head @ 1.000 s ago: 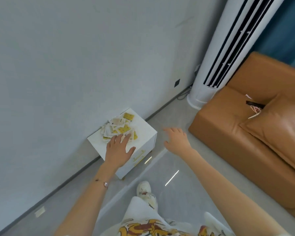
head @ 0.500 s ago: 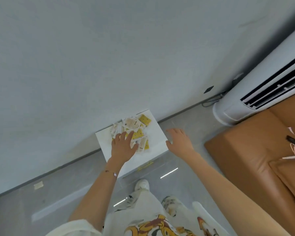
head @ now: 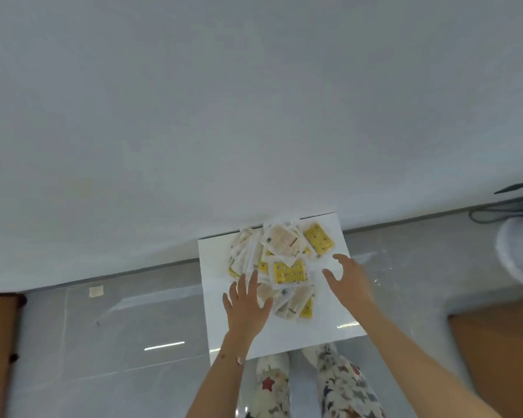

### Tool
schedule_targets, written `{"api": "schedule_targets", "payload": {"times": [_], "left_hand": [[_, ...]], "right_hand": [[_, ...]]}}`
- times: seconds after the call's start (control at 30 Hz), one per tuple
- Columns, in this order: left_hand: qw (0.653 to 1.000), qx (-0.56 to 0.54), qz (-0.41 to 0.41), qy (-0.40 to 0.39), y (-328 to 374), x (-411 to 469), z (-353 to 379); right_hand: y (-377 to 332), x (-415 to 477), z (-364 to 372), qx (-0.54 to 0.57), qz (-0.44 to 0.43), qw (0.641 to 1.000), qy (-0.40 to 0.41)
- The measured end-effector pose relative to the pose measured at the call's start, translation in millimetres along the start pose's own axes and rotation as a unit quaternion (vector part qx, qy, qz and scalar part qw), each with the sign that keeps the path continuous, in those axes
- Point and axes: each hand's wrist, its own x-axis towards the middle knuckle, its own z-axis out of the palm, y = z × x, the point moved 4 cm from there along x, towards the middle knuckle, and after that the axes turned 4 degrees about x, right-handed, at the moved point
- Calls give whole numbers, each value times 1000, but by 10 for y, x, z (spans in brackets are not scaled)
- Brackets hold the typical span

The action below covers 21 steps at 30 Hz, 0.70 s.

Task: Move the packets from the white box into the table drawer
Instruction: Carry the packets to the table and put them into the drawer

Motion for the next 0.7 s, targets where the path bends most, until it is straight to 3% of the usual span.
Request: {"api": "schedule_targets", "payload": {"times": [0.27, 0.5, 0.7], "left_hand": [[982, -97, -67, 144, -290, 1012, 305], [969, -125, -97, 187, -252, 1100, 433], [951, -210, -108, 199, -291, 1156, 322]], "right_hand": [[138, 1326, 603, -69, -42, 997, 15], [-1, 1484, 1033, -78, 2, 997, 23], [206, 1543, 810, -32, -5, 998, 49]]}}
